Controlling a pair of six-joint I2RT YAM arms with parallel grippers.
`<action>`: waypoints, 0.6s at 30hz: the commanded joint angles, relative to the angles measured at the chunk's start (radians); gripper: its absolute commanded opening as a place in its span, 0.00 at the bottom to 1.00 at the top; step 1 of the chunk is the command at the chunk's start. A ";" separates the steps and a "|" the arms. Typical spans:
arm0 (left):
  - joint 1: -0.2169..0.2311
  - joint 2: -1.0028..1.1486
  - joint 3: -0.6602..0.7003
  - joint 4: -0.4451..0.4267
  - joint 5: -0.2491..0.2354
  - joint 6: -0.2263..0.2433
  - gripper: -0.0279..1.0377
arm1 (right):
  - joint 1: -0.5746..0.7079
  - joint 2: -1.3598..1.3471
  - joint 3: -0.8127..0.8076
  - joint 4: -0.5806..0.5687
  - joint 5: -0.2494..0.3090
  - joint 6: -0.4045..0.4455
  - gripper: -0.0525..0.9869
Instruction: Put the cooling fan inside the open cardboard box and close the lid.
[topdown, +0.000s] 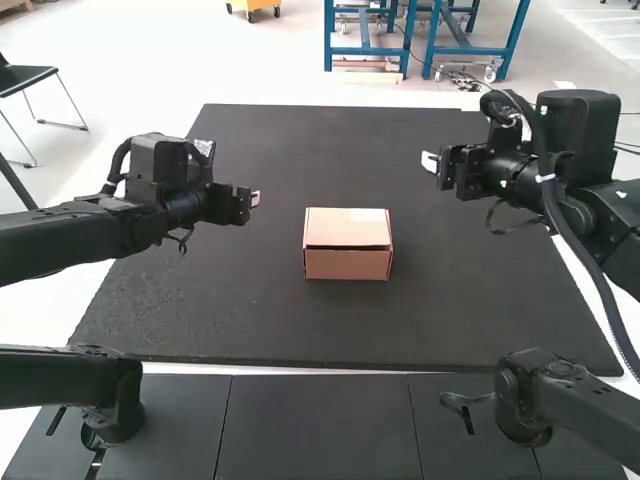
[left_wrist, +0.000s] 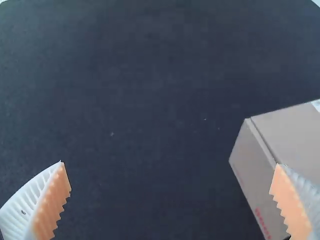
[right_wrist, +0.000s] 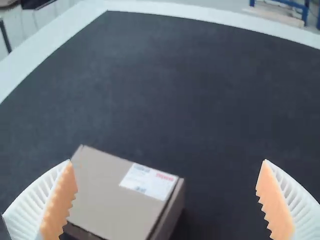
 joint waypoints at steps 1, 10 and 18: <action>0.053 -0.058 -0.053 0.089 0.023 0.001 0.91 | -0.027 -0.047 -0.063 0.070 0.078 0.084 0.87; 0.165 -0.137 -0.194 0.275 0.193 -0.022 0.92 | -0.139 -0.188 -0.303 0.359 0.098 0.074 0.91; 0.236 -0.318 -0.390 0.554 0.172 0.058 0.93 | -0.261 -0.339 -0.459 0.498 0.090 0.012 0.92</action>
